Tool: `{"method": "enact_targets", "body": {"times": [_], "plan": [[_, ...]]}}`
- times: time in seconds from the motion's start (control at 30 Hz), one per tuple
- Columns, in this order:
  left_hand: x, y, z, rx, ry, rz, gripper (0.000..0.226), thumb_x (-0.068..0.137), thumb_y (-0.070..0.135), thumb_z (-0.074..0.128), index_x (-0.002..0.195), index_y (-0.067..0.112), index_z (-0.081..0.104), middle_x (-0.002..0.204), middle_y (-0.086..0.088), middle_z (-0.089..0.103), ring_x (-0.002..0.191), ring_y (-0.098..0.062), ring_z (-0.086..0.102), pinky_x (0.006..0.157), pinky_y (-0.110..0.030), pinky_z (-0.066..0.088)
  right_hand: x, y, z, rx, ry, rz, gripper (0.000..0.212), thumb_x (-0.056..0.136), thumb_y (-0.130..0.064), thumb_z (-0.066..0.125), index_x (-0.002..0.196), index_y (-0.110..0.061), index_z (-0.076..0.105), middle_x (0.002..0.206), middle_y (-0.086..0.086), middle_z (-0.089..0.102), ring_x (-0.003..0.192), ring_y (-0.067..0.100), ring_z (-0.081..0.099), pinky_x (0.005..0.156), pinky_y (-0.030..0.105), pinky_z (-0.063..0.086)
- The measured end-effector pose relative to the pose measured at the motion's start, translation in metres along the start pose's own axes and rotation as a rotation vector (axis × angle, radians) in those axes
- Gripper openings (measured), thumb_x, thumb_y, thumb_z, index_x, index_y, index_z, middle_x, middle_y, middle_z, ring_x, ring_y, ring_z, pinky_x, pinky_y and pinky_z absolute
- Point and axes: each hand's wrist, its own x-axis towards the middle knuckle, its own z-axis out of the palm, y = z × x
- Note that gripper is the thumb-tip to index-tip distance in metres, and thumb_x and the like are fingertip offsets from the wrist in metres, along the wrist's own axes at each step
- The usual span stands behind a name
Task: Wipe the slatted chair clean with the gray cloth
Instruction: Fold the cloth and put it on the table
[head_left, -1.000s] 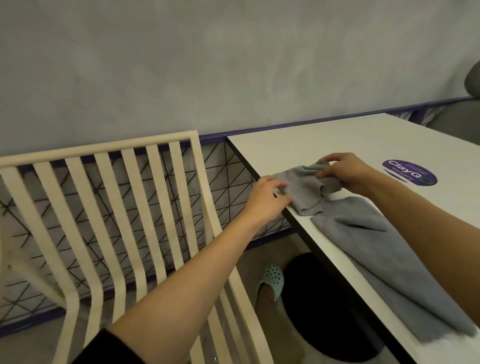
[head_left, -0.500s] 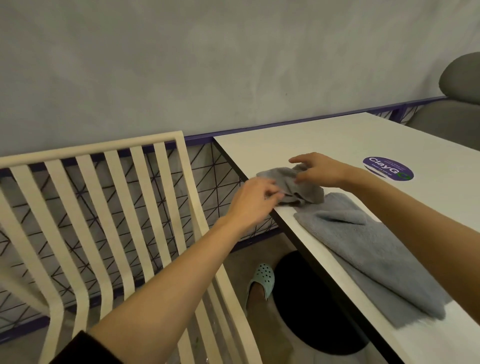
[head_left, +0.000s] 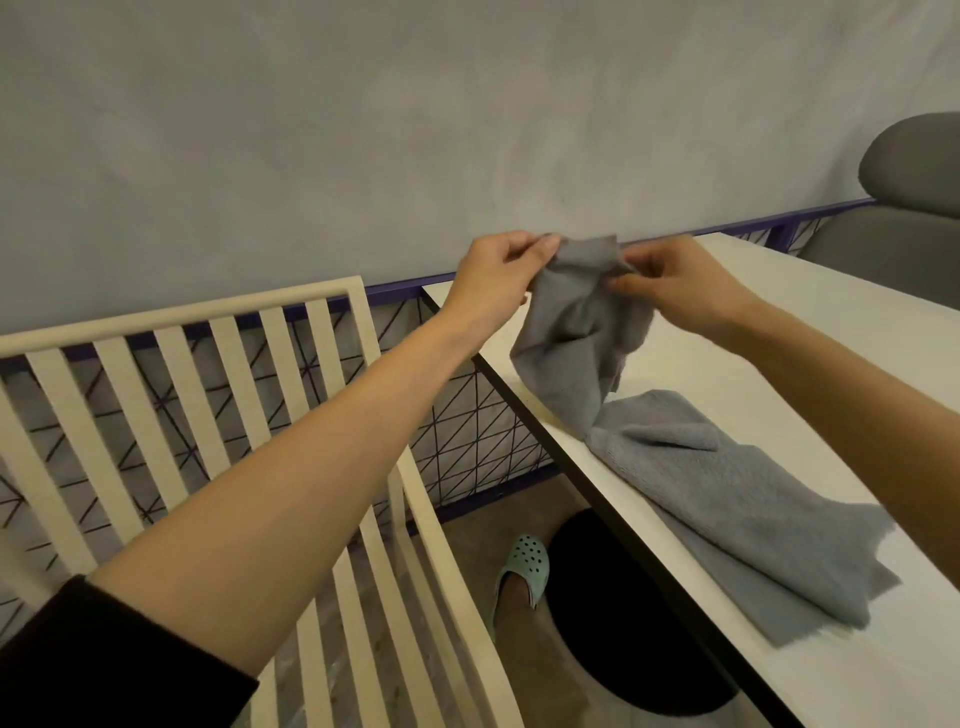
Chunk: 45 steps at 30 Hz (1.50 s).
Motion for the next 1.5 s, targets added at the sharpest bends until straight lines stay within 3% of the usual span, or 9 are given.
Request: {"method": "enact_targets", "body": {"times": [0.23, 0.4, 0.5, 0.7, 0.83, 0.97, 1.07, 1.33, 1.5], "plan": [[-0.033, 0.047, 0.021, -0.228, -0.264, -0.038, 0.026, 0.089, 0.037, 0.065, 0.107, 0.019, 0.062, 0.097, 0.000, 0.071, 0.088, -0.016, 0.069, 0.075, -0.038, 0.059, -0.013, -0.043, -0.052, 0.415, 0.049, -0.024, 0.020, 0.096, -0.005, 0.052, 0.084, -0.013, 0.065, 0.068, -0.007, 0.068, 0.062, 0.006, 0.062, 0.056, 0.018, 0.050], [-0.054, 0.059, 0.049, -0.279, -0.254, -0.018, 0.018, 0.093, 0.019, 0.062, 0.107, 0.009, 0.066, 0.090, -0.004, 0.071, 0.070, -0.018, 0.070, 0.059, -0.033, 0.057, -0.031, -0.062, -0.092, 0.438, -0.054, 0.034, 0.023, 0.089, 0.000, 0.047, 0.086, -0.009, 0.067, 0.073, 0.000, 0.070, 0.065, 0.011, 0.066, 0.064, 0.019, 0.056], [-0.063, 0.057, 0.067, -0.350, -0.160, -0.081, 0.018, 0.097, 0.020, 0.054, 0.112, 0.014, 0.063, 0.095, -0.002, 0.069, 0.076, -0.016, 0.068, 0.057, -0.029, 0.055, -0.039, -0.051, -0.102, 0.381, -0.085, 0.131, 0.020, 0.076, -0.005, 0.052, 0.083, -0.009, 0.070, 0.072, 0.006, 0.069, 0.062, 0.016, 0.066, 0.059, 0.024, 0.056], [-0.089, 0.033, 0.099, -0.463, -0.186, -0.231, 0.043, 0.085, 0.037, 0.070, 0.122, 0.025, 0.054, 0.117, 0.004, 0.066, 0.105, -0.012, 0.065, 0.085, -0.039, 0.058, -0.055, -0.043, -0.082, 0.564, -0.097, 0.225, 0.028, 0.087, 0.004, 0.042, 0.092, -0.004, 0.068, 0.083, 0.011, 0.071, 0.072, 0.020, 0.069, 0.065, 0.026, 0.059], [-0.107, 0.015, 0.120, -0.372, -0.197, -0.312, 0.038, 0.081, 0.026, 0.076, 0.115, 0.020, 0.061, 0.103, 0.003, 0.070, 0.088, -0.011, 0.066, 0.067, -0.025, 0.056, -0.059, -0.039, -0.075, 0.568, 0.001, 0.331, 0.028, 0.089, -0.006, 0.045, 0.097, -0.008, 0.072, 0.091, 0.013, 0.072, 0.076, 0.024, 0.068, 0.076, 0.035, 0.058], [-0.112, 0.002, 0.113, -0.590, -0.097, -0.455, 0.011, 0.088, 0.014, 0.066, 0.098, 0.013, 0.069, 0.099, -0.006, 0.073, 0.091, -0.018, 0.067, 0.081, -0.032, 0.052, -0.066, -0.030, -0.076, 0.606, 0.129, 0.424, 0.020, 0.092, -0.013, 0.048, 0.087, -0.007, 0.067, 0.073, 0.006, 0.070, 0.061, 0.016, 0.066, 0.060, 0.024, 0.056], [-0.107, -0.007, 0.095, -0.738, -0.144, -0.525, 0.021, 0.091, 0.005, 0.055, 0.108, 0.012, 0.066, 0.107, -0.007, 0.070, 0.099, -0.020, 0.065, 0.094, -0.038, 0.050, -0.072, -0.015, -0.080, 0.663, 0.167, 0.483, 0.015, 0.093, -0.009, 0.045, 0.090, -0.006, 0.060, 0.071, 0.006, 0.066, 0.061, 0.017, 0.064, 0.052, 0.024, 0.054], [-0.087, 0.008, 0.059, -0.158, -0.422, -0.523, 0.030, 0.090, 0.016, 0.061, 0.120, 0.018, 0.061, 0.104, -0.004, 0.064, 0.089, -0.018, 0.062, 0.065, -0.028, 0.051, -0.087, 0.041, -0.086, 0.200, -0.129, 0.699, 0.020, 0.094, -0.012, 0.049, 0.111, -0.006, 0.059, 0.105, 0.012, 0.064, 0.091, 0.027, 0.064, 0.074, 0.040, 0.055], [-0.097, 0.018, 0.076, -0.265, -0.481, -0.677, 0.051, 0.085, 0.010, 0.070, 0.132, 0.015, 0.051, 0.109, -0.008, 0.065, 0.092, -0.020, 0.067, 0.077, -0.029, 0.059, -0.066, 0.067, -0.066, 0.224, -0.113, 0.759, 0.026, 0.095, -0.016, 0.055, 0.118, -0.005, 0.058, 0.118, 0.015, 0.063, 0.101, 0.030, 0.064, 0.081, 0.041, 0.054]]}}
